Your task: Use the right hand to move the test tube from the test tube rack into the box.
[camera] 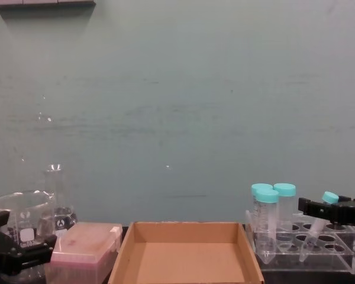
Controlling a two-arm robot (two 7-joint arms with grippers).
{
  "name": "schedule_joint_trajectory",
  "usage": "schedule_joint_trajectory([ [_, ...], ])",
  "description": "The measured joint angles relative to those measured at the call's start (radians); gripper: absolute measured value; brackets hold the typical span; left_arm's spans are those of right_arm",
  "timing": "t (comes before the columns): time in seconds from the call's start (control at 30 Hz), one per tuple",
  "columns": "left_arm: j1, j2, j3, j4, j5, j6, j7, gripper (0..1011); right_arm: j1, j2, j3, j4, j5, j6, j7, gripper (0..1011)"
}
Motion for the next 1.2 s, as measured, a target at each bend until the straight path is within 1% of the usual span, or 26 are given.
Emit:
schedule_joint_trajectory([
  [0.2,0.0,0.0,0.0,0.0,0.0,0.0,0.0,1000,0.002,-0.009,0.002,0.003,-0.027,-0.01,-0.006,1000],
  [0.53,0.0,0.0,0.0,0.0,0.0,0.0,0.0,1000,0.002,-0.008,0.002,0.002,-0.024,-0.009,-0.007,1000],
  [0.63,0.0,0.0,0.0,0.0,0.0,0.0,0.0,1000,0.002,-0.007,0.002,0.002,-0.023,-0.008,-0.007,969],
  [0.67,0.0,0.0,0.0,0.0,0.0,0.0,0.0,1000,0.002,-0.007,0.002,0.002,-0.023,-0.008,-0.007,931],
  [0.77,0.0,0.0,0.0,0.0,0.0,0.0,0.0,1000,0.002,-0.007,0.002,0.002,-0.022,-0.008,-0.007,891],
  [0.8,0.0,0.0,0.0,0.0,0.0,0.0,0.0,1000,0.002,-0.007,0.002,0.002,-0.021,-0.007,-0.007,841],
  [0.83,0.0,0.0,0.0,0.0,0.0,0.0,0.0,1000,0.002,-0.007,0.001,0.002,-0.021,-0.007,-0.007,827],
  [0.87,0.0,0.0,0.0,0.0,0.0,0.0,0.0,1000,0.002,-0.007,0.002,0.001,-0.021,-0.007,-0.007,774],
  [0.97,0.0,0.0,0.0,0.0,0.0,0.0,0.0,1000,0.002,-0.006,0.001,0.001,-0.02,-0.007,-0.007,717],
  [1.03,0.0,0.0,0.0,0.0,0.0,0.0,0.0,1000,0.001,-0.006,0.001,0.001,-0.02,-0.007,-0.007,638],
  [1.1,0.0,0.0,0.0,0.0,0.0,0.0,0.0,1000,0.001,-0.006,0.001,0.001,-0.02,-0.006,-0.007,600],
  [1.13,0.0,0.0,0.0,0.0,0.0,0.0,0.0,1000,0.001,-0.006,0.001,0.001,-0.02,-0.006,-0.007,536],
  [1.2,0.0,0.0,0.0,0.0,0.0,0.0,0.0,1000,0.001,-0.006,0.001,0.001,-0.019,-0.006,-0.007,478],
])
